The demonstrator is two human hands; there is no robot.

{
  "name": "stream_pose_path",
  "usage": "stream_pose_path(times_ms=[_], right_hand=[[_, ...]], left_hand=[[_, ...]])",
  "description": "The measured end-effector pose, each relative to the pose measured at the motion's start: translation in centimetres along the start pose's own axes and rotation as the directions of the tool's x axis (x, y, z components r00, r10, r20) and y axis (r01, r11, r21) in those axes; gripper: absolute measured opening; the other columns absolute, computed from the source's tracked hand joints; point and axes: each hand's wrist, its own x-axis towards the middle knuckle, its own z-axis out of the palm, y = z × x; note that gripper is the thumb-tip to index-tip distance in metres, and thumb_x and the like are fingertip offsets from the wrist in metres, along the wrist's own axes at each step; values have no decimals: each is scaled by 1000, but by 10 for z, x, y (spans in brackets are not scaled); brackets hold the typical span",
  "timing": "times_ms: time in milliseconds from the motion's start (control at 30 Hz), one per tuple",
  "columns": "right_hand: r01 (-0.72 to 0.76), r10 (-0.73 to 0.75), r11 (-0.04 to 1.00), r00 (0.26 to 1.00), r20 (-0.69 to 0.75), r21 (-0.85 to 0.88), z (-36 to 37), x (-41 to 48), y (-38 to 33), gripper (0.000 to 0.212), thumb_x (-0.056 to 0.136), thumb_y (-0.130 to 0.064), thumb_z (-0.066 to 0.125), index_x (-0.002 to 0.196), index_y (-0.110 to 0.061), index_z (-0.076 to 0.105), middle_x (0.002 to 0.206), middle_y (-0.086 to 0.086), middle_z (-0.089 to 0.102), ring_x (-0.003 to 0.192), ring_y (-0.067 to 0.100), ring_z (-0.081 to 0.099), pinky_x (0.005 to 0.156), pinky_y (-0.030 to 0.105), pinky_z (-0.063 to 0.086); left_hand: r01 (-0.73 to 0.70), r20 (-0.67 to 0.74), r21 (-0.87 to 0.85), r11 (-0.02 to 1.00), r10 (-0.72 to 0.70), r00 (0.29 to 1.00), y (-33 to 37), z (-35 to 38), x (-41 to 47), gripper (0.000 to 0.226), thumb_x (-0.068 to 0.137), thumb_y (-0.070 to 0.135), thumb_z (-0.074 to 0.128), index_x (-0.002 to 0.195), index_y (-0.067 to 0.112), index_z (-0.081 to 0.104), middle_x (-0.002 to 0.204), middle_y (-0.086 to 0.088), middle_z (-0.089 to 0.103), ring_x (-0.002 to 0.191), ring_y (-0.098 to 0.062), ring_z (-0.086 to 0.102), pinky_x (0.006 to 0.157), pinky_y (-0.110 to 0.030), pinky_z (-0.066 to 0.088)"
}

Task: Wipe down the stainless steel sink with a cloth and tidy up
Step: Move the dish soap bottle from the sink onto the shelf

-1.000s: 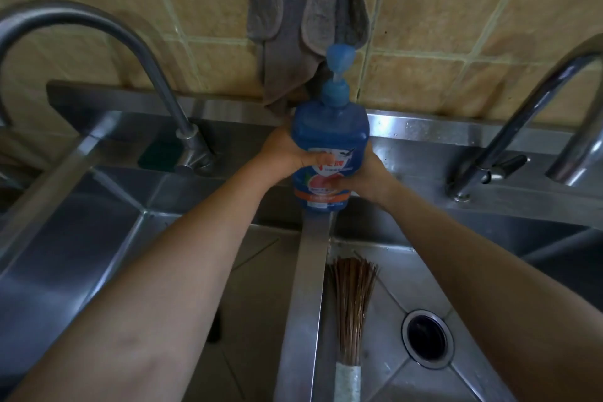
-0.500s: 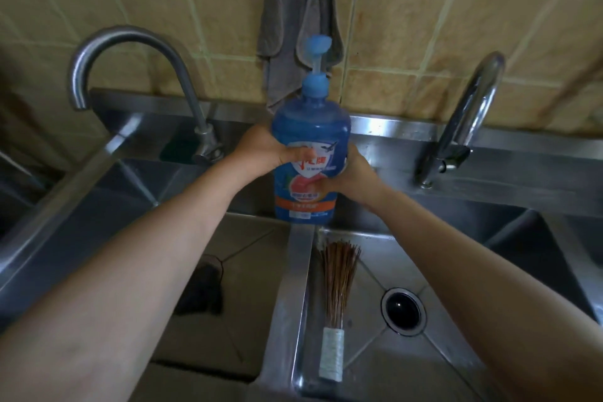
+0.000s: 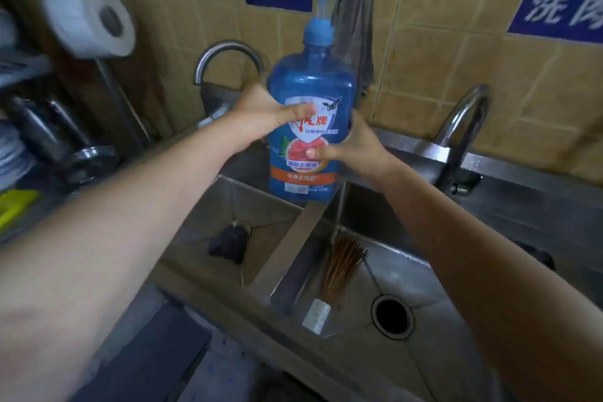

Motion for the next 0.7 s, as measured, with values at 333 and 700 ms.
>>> stream_pose_path(times_ms=[333, 700], right_hand=[[75, -104, 991, 950, 294, 109, 67, -47, -78, 90, 59, -1, 84, 134, -2, 35, 121, 16, 61, 106, 29, 63, 92, 51, 50], [139, -252, 960, 804, 538, 243, 201, -86, -154, 75, 65, 7, 77, 130, 1, 39, 125, 19, 57, 108, 33, 61, 93, 51, 49]], left_hand=[[-32, -337, 95, 995, 62, 939, 92, -35, -112, 35, 71, 27, 77, 101, 24, 59, 93, 13, 70, 87, -1, 66, 69, -16, 50], [-1, -597, 256, 967, 159, 786, 166, -117, -235, 22, 80, 24, 69, 100, 22, 61, 90, 11, 71, 85, -5, 68, 68, -19, 51]])
